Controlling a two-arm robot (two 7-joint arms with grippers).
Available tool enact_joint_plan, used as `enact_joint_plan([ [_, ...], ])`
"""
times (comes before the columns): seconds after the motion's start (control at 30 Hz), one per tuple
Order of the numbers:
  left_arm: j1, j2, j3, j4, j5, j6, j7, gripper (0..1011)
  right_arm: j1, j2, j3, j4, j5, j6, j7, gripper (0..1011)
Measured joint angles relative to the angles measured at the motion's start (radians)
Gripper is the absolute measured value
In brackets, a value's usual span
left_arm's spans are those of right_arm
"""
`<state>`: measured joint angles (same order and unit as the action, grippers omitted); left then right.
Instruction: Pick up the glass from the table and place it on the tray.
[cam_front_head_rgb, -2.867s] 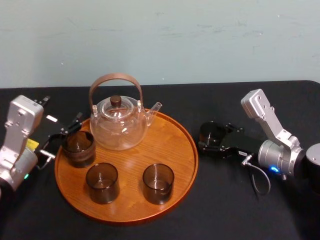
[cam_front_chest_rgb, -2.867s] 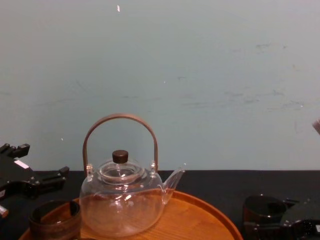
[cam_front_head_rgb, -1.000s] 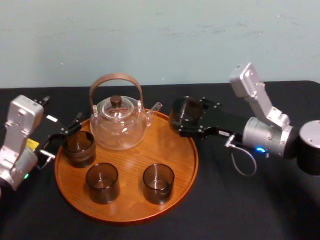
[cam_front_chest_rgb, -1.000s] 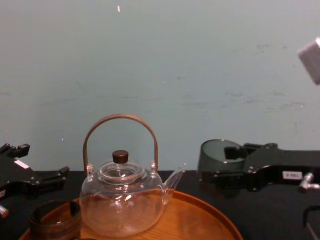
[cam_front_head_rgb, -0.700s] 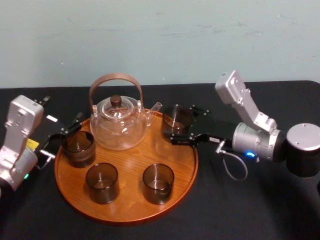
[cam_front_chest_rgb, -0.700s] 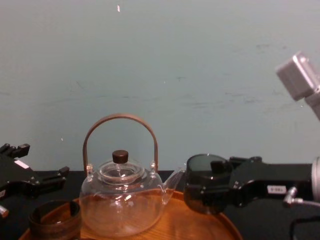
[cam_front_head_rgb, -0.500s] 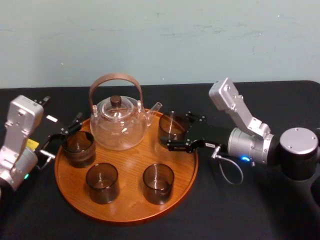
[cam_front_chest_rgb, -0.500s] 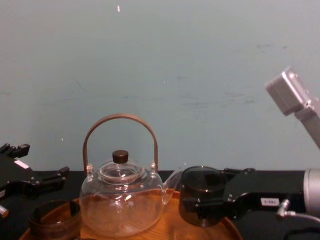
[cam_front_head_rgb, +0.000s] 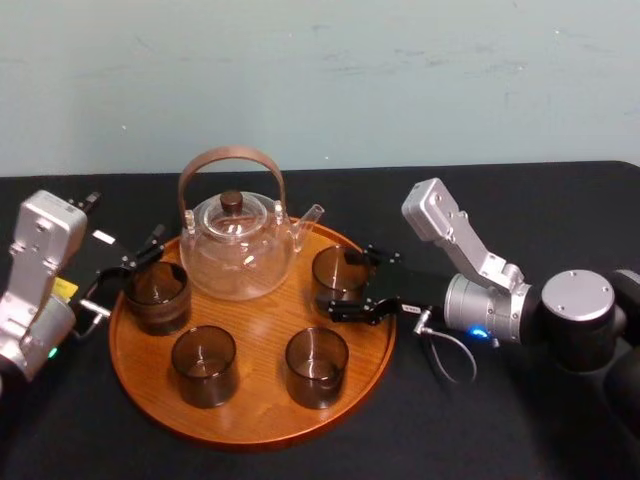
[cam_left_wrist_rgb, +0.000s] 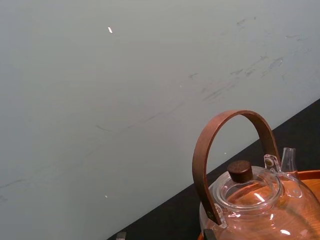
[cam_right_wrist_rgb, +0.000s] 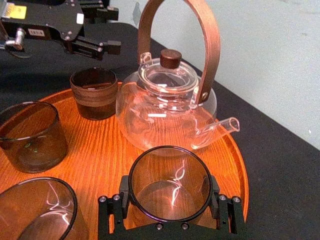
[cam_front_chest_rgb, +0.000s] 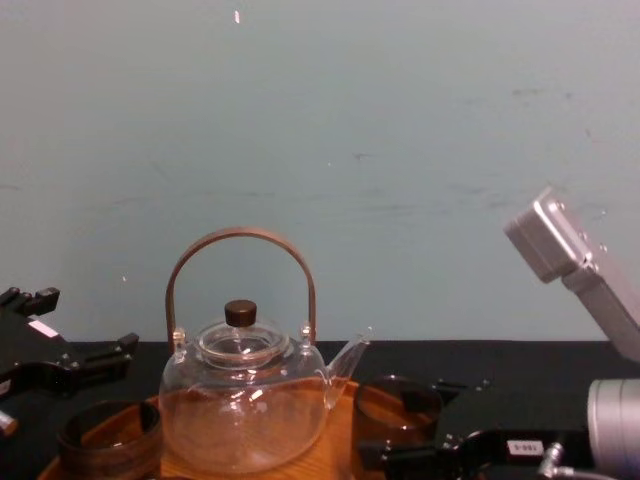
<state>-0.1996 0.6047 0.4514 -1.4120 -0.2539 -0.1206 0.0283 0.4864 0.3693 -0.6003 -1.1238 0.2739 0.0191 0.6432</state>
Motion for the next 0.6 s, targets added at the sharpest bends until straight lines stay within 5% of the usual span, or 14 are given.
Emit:
enact_joint_plan([
  [0.6, 0.0, 0.0, 0.0, 0.0, 0.0, 0.0, 0.0, 1001, 0.007, -0.023, 0.001, 0.05, -0.017, -0.014, -0.001, 908],
])
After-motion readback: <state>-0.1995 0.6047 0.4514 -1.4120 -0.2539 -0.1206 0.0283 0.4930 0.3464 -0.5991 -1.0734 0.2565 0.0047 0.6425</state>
